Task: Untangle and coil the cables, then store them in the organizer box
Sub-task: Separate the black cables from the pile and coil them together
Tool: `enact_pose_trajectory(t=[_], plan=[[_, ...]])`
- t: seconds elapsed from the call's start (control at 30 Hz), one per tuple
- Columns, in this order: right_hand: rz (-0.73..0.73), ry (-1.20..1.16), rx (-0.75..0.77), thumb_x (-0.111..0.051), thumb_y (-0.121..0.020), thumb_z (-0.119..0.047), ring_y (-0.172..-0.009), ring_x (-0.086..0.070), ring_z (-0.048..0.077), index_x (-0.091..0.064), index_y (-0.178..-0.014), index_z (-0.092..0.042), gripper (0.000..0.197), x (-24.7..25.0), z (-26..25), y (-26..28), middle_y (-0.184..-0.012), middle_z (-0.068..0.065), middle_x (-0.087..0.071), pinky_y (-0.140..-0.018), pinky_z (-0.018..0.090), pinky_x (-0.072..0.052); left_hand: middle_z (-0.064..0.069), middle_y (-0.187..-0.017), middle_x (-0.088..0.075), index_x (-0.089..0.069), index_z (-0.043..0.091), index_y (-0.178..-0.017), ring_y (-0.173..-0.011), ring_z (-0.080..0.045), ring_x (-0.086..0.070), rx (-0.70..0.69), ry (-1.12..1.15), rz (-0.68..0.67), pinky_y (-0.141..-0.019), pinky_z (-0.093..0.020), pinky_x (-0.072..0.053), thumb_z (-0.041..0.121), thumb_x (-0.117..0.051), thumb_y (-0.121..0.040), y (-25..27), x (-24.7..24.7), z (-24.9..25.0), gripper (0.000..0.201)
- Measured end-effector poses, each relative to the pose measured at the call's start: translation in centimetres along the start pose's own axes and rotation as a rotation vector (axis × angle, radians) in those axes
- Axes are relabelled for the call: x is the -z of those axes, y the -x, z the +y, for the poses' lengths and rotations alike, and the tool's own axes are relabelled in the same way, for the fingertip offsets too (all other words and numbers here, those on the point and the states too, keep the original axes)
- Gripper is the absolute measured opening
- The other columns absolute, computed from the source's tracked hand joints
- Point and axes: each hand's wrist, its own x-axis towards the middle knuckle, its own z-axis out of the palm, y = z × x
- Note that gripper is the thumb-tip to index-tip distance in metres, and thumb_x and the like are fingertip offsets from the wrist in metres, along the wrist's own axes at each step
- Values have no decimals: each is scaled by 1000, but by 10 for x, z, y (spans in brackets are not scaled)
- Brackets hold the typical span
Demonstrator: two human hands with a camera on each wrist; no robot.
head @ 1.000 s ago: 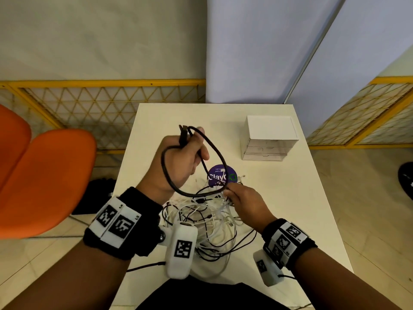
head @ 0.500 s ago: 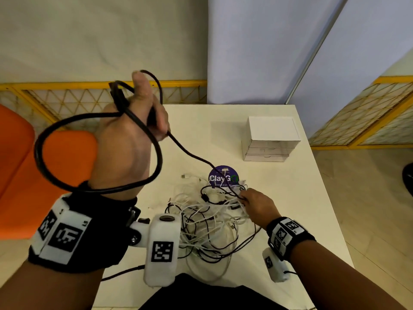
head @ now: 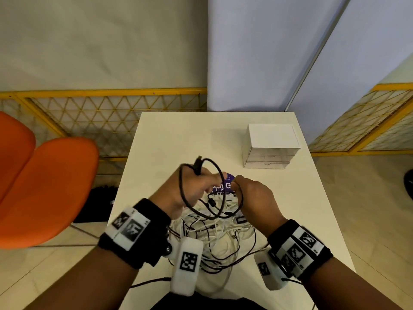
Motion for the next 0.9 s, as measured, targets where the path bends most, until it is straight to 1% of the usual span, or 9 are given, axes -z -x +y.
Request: enact_pose_trajectory(t=[0.07,0.13,0.23,0.3,0.4,0.47,0.57,0.73,0.9], plan=[[39,65,-2,-59,-93,-21,-53,-47,25,-54,-89,-19,7,17,-17,-1,-67,1,-61,-48,30,-32,8,-46,-57,-70,6,-69,-38,-1,-47,10,-84,6,-46,-15,-39,32,-77,-85,-2,-12,-7,32],[-28,59,-27,-67,-85,-26,-58,-51,26,-54,-91,-19,16,32,-31,-3,-70,0,-61,-50,30,-34,3,-66,-73,-74,12,-75,-53,-2,-61,10,-147,-57,-63,-23,-46,38,-75,-86,0,-23,-9,28],[-33,16,-45,-61,-90,-32,-65,-56,29,-53,-90,-18,16,44,-36,-6,-72,1,-62,-52,33,-36,-1,-61,-65,-66,15,-76,-39,0,-46,-10,-172,-162,-46,-16,-35,35,-60,-98,6,-26,-3,31],[-24,-12,-65,-56,-95,-29,-65,-53,29,-56,-92,-16,13,43,-31,-9,-74,4,-63,-54,33,-34,8,-51,-53,-66,10,-74,-41,-1,-42,-68,-199,-154,-48,-16,-33,28,-54,-102,8,-19,2,36],[-64,10,-100,-43,-103,-31,-65,-46,27,-54,-91,-17,22,29,-22,-10,-77,5,-62,-57,33,-31,12,-57,-59,-66,7,-67,-46,1,-46,-150,-176,-138,-52,-16,-35,24,-56,-100,14,-6,13,39],[-108,-12,-135,-41,-104,-30,-67,-49,29,-56,-92,-17,23,10,-9,-9,-79,6,-64,-57,34,-31,15,-48,-56,-60,-3,-71,-43,5,-49,-187,-146,-115,-45,-8,-32,16,-53,-103,24,3,25,38],[-143,-101,-188,-46,-103,-26,-75,-61,33,-59,-98,-16,17,-18,18,-6,-82,8,-68,-58,37,-39,13,-45,-49,-55,-2,-66,-40,2,-46,-277,-130,-90,-42,-6,-30,18,-53,-101,42,20,43,40],[-89,-88,-118,-35,-105,-39,-73,-59,24,-57,-108,-24,27,-28,31,0,-82,0,-65,-60,37,-46,10,-47,-45,-58,18,-55,-43,-7,-36,-341,-140,-48,-45,-13,-26,29,-59,-98,65,44,49,44],[38,-235,-138,-32,-103,-45,-81,-50,22,-57,-97,-18,38,-7,24,-10,-88,-1,-48,-69,37,-44,1,-55,-34,-60,17,-55,-51,-17,-21,-374,71,-6,-48,-30,-14,41,-66,-91,76,68,40,43]])
